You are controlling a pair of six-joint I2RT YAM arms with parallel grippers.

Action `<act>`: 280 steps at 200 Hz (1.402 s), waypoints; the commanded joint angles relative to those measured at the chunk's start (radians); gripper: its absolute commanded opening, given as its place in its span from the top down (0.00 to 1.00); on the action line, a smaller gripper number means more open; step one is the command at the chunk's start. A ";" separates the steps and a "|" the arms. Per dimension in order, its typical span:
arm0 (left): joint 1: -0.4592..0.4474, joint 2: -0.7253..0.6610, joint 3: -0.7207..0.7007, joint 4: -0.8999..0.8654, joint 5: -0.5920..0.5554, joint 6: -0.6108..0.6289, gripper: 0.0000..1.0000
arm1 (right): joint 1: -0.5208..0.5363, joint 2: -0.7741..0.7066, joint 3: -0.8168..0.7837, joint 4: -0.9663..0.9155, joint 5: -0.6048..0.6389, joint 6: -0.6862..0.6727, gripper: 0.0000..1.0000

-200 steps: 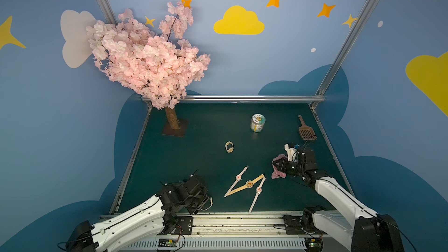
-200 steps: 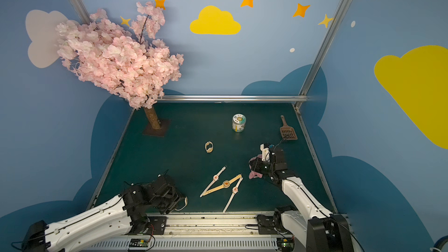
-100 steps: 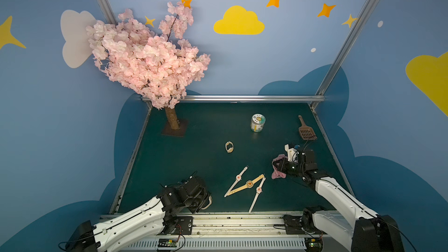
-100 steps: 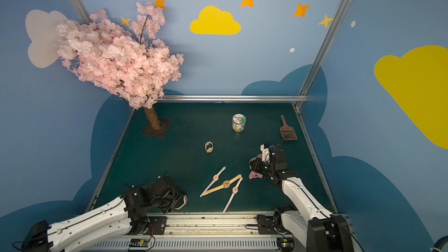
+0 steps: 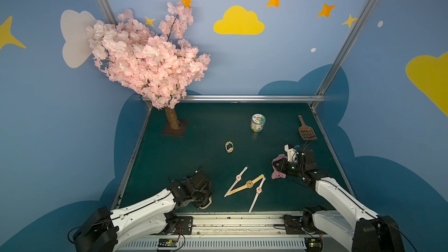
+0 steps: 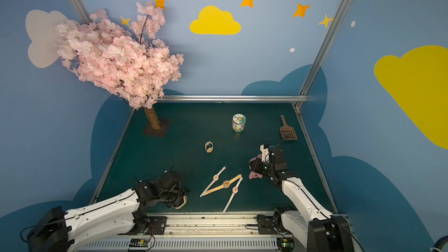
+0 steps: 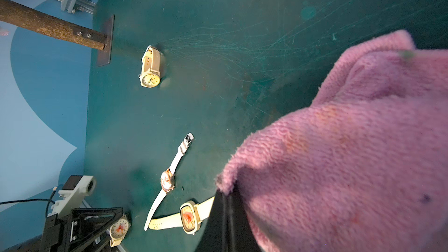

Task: Wipe the watch dial
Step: Pick up the watch at the center of the board.

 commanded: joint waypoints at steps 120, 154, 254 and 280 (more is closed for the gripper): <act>0.057 0.362 0.295 -0.097 0.169 0.527 0.81 | 0.015 -0.036 -0.023 -0.033 0.014 0.006 1.00; 0.054 0.476 0.389 -0.162 0.195 0.653 0.86 | 0.015 -0.058 -0.036 -0.043 0.020 0.007 1.00; 0.020 0.411 0.299 -0.104 0.117 0.485 0.54 | 0.015 -0.059 -0.052 -0.021 0.010 0.006 1.00; 0.018 0.412 0.263 -0.070 0.083 0.417 0.53 | 0.015 -0.030 -0.074 0.045 0.008 0.002 1.00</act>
